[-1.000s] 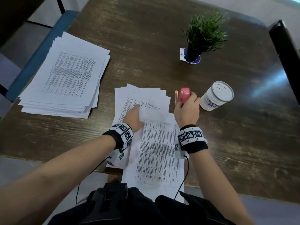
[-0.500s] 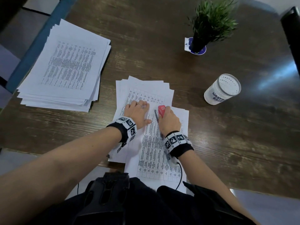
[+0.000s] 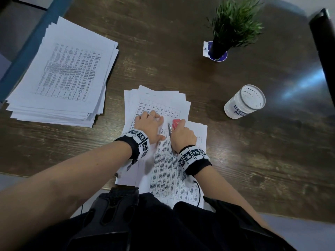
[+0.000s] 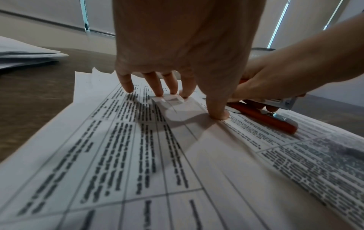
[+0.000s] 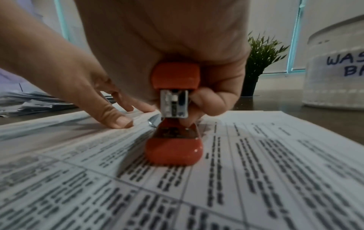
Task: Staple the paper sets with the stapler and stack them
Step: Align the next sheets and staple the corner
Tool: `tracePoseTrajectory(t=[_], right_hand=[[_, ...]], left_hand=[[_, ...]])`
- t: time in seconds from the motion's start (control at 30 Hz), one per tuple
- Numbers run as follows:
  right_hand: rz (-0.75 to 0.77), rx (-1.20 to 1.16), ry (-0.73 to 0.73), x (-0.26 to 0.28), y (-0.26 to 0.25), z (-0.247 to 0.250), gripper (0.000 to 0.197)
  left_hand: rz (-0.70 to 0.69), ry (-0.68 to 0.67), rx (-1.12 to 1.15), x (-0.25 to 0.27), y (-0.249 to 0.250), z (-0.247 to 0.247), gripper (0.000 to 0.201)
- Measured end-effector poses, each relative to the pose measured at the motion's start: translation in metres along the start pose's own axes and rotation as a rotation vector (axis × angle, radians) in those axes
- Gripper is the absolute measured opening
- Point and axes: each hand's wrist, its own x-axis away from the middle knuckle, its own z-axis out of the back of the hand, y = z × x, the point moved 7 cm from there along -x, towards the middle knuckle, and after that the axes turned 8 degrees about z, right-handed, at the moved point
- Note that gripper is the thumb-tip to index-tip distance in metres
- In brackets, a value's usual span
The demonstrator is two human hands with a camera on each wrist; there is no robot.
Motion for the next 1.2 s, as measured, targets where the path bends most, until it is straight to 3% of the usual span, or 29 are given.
tracePoseTrajectory(t=[0.1,0.3,0.5,0.73,1.03,1.2], right_hand=[[-0.006,0.022,0.002,-0.001,-0.001,-0.002,0.029],[0.123,0.159,0.014,-0.006,0.002,0.002,0.042],[-0.030,0.003,0.046,-0.005,-0.003,-0.004,0.028],[0.107,0.108,0.029,-0.017,-0.007,0.008,0.036],[0.038,0.053,0.055,-0.051,-0.026,0.013,0.028],[-0.011,-0.016,0.053,-0.049,-0.020,0.015,0.036]], left_hand=[[-0.001,0.018,-0.001,0.000,-0.001,0.000,0.082],[0.004,0.019,0.026,0.001,-0.001,0.000,0.081],[0.004,0.025,0.022,0.001,-0.002,0.000,0.082],[0.039,0.018,0.053,0.000,-0.002,-0.001,0.081],[0.040,0.076,0.123,-0.001,-0.005,-0.005,0.082],[-0.020,0.092,0.246,-0.003,-0.018,-0.003,0.082]])
